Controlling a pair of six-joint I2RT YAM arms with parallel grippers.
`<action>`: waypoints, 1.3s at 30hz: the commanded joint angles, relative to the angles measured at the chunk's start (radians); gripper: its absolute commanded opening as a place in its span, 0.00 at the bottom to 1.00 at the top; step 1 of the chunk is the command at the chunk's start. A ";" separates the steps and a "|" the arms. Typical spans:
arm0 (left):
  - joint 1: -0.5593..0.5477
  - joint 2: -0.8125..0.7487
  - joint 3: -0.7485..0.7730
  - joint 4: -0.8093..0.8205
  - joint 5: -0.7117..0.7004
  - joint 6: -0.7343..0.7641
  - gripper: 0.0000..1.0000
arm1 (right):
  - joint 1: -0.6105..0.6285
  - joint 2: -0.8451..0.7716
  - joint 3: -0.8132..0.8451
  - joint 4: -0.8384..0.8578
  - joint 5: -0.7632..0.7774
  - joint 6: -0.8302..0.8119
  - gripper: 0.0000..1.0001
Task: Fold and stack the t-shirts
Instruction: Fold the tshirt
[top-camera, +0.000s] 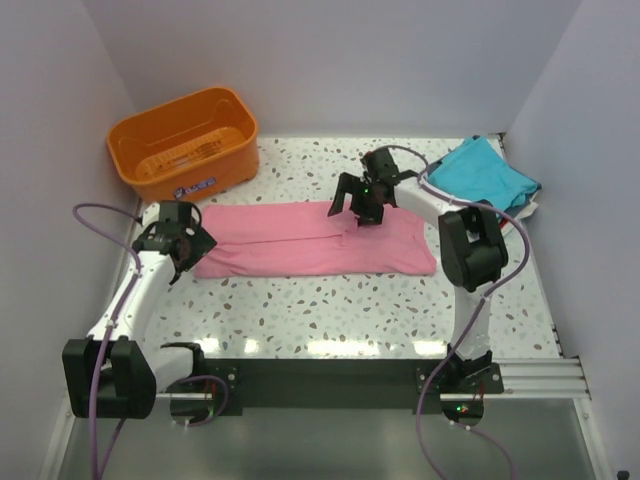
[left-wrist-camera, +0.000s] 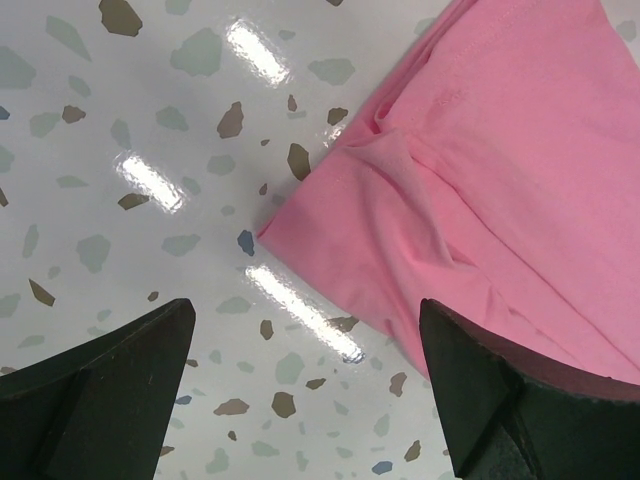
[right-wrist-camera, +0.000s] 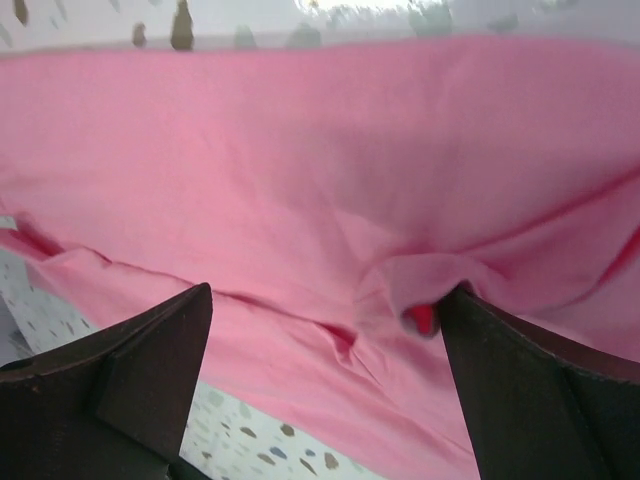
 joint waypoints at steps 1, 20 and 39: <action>0.007 0.005 -0.010 0.011 -0.015 0.019 1.00 | 0.006 0.051 0.098 0.082 -0.042 0.081 0.98; 0.007 0.016 0.010 0.074 0.104 0.089 1.00 | 0.042 -0.005 0.304 -0.137 0.303 -0.032 0.99; -0.187 0.607 0.178 0.293 0.203 0.175 1.00 | 0.039 -0.040 -0.126 -0.210 0.582 -0.056 0.99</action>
